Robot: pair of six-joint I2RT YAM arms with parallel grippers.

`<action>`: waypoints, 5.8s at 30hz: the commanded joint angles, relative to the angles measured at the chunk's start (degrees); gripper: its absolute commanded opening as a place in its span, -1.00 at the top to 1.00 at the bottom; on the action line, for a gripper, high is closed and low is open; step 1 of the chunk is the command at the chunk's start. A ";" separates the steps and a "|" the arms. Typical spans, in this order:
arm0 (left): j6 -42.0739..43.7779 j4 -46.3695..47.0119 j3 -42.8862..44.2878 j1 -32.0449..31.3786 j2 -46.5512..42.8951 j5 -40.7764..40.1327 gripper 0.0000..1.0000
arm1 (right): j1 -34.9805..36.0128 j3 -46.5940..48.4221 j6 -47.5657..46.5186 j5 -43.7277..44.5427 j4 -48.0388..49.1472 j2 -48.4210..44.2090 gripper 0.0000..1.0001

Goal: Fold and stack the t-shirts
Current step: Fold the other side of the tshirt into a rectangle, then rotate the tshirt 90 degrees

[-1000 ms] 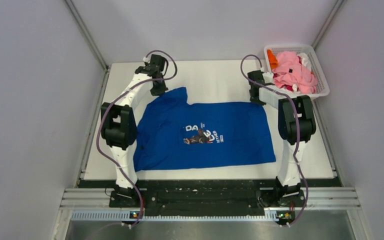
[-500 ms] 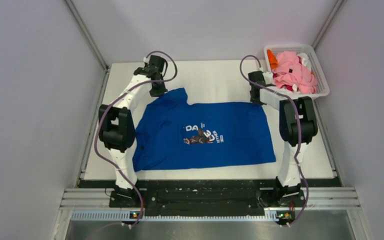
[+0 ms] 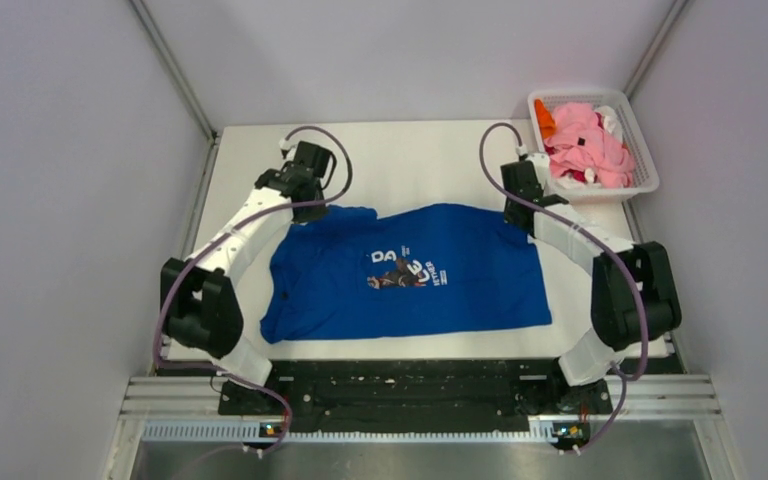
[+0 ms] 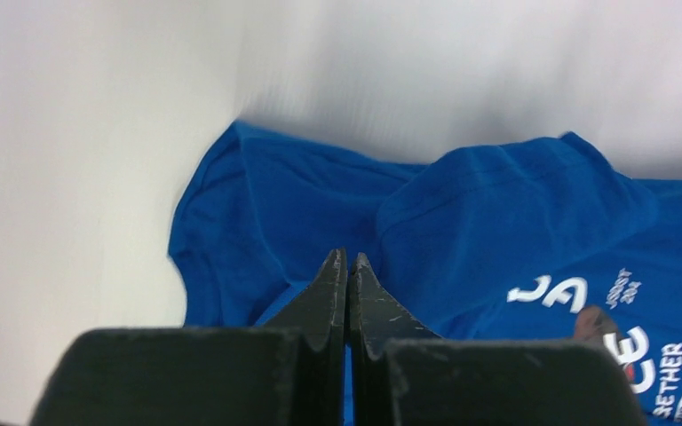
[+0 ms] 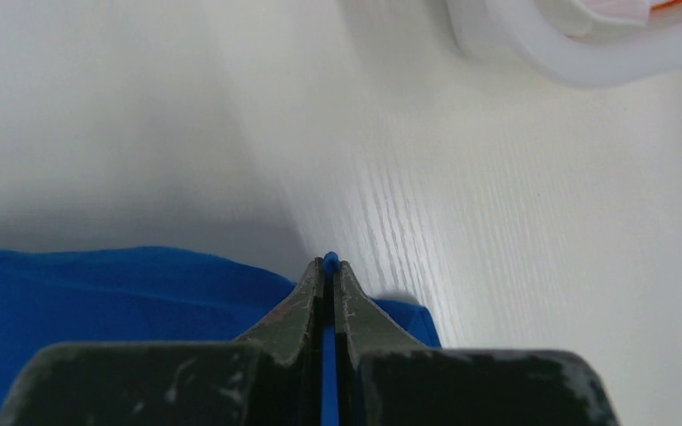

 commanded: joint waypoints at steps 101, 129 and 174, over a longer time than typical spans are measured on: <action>-16.42 25.24 -33.31 15.07 -16.76 26.85 -0.98 | 31.53 8.41 6.10 -68.07 38.01 20.00 -0.97; -12.75 20.91 -29.36 18.19 -7.55 28.40 -0.98 | 43.97 -7.28 -25.33 -59.06 8.34 -3.75 -0.97; -18.39 21.69 15.26 9.44 34.51 32.40 -0.94 | 15.22 -29.70 12.60 -22.96 6.84 -20.85 -0.97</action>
